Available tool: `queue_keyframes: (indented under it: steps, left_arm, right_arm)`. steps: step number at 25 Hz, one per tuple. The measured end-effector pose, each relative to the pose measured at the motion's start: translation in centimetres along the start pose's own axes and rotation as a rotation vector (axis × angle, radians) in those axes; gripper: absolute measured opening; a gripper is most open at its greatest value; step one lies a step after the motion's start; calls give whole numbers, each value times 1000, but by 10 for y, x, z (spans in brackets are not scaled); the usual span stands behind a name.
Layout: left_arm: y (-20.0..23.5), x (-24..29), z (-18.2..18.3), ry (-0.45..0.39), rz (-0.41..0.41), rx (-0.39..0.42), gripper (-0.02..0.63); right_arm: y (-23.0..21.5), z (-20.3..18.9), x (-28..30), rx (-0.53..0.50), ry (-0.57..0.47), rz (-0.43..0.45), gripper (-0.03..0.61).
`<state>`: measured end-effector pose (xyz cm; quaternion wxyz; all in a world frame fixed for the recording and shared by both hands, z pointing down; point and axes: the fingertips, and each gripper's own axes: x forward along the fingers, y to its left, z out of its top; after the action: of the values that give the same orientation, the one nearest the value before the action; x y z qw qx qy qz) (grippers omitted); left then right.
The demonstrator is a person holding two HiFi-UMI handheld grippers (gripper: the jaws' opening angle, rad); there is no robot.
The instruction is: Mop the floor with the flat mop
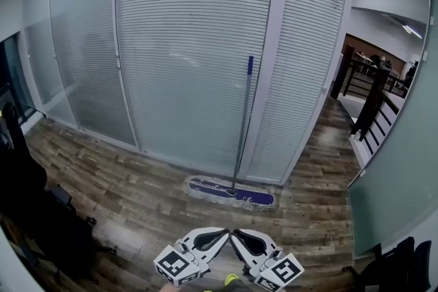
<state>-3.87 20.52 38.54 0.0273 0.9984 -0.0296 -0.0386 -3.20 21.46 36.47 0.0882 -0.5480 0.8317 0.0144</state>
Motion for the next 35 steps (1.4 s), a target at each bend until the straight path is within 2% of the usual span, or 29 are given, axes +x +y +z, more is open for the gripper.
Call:
queue_keyframes:
  steps: [5, 9, 17, 24, 30, 35]
  left_arm:
    - [28, 27, -16, 41, -1, -21, 14]
    - [62, 57, -22, 71, 38, -13, 14]
    - [129, 160, -23, 98, 61, 44, 14]
    - [168, 249, -37, 140, 77, 43, 14]
    - [196, 305, -50, 178, 98, 70, 14]
    - [215, 331, -51, 180, 102, 59, 14]
  right_arm:
    - [-39, -13, 15, -35, 35, 2, 51]
    - [-82, -24, 34, -12, 44, 7, 50]
    - [-210, -22, 69, -15, 37, 24, 51]
    - [-313, -21, 77, 26, 22, 34, 51]
    - [-376, -34, 83, 64, 91, 40, 51]
    - [-408, -29, 96, 57, 88, 39, 51]
